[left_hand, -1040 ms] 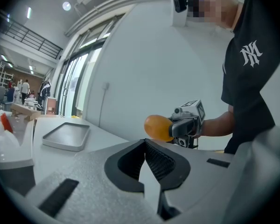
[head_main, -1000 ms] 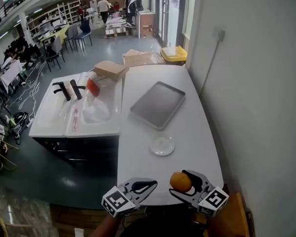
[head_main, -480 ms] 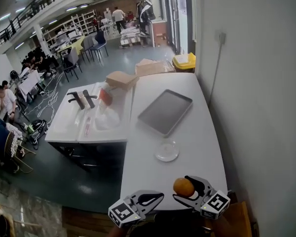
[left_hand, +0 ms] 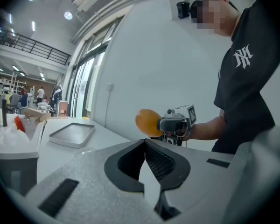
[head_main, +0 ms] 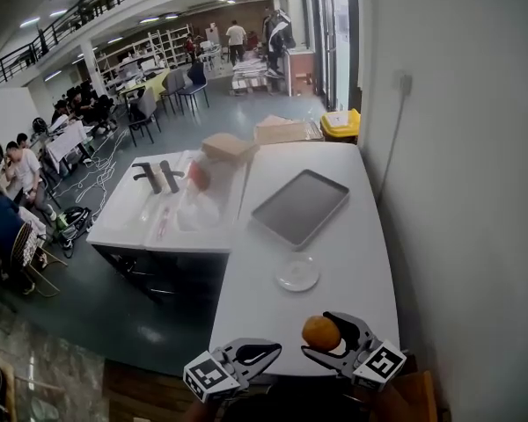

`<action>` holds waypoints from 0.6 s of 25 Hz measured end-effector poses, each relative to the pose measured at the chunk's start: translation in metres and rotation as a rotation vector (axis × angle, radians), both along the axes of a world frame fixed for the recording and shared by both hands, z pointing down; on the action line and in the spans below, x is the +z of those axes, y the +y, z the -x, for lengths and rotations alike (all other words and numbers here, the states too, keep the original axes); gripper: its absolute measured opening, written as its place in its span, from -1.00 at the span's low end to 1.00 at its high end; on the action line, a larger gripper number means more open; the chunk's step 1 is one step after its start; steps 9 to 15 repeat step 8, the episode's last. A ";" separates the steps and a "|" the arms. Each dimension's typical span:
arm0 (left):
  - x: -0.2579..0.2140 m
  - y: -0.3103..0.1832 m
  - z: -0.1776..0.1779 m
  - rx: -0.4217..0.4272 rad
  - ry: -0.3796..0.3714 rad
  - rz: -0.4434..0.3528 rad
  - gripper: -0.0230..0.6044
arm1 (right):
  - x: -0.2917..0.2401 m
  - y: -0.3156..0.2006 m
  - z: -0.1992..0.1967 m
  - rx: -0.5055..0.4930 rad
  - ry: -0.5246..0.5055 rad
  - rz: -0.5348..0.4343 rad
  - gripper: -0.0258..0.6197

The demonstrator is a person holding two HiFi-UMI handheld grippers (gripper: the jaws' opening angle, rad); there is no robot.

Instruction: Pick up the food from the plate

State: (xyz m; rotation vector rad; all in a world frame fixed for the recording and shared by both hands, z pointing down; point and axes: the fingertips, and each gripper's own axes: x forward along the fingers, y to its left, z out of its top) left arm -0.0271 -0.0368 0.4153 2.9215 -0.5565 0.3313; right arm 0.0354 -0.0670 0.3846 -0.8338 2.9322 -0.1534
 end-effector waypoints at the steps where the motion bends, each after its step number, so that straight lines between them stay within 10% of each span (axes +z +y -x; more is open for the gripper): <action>1: 0.000 0.003 -0.003 0.011 -0.003 -0.003 -0.90 | -0.002 0.003 -0.002 -0.009 -0.007 -0.009 0.15; 15: 0.010 -0.003 -0.010 0.001 -0.010 -0.041 -0.90 | -0.012 0.023 -0.014 -0.036 -0.037 -0.057 0.15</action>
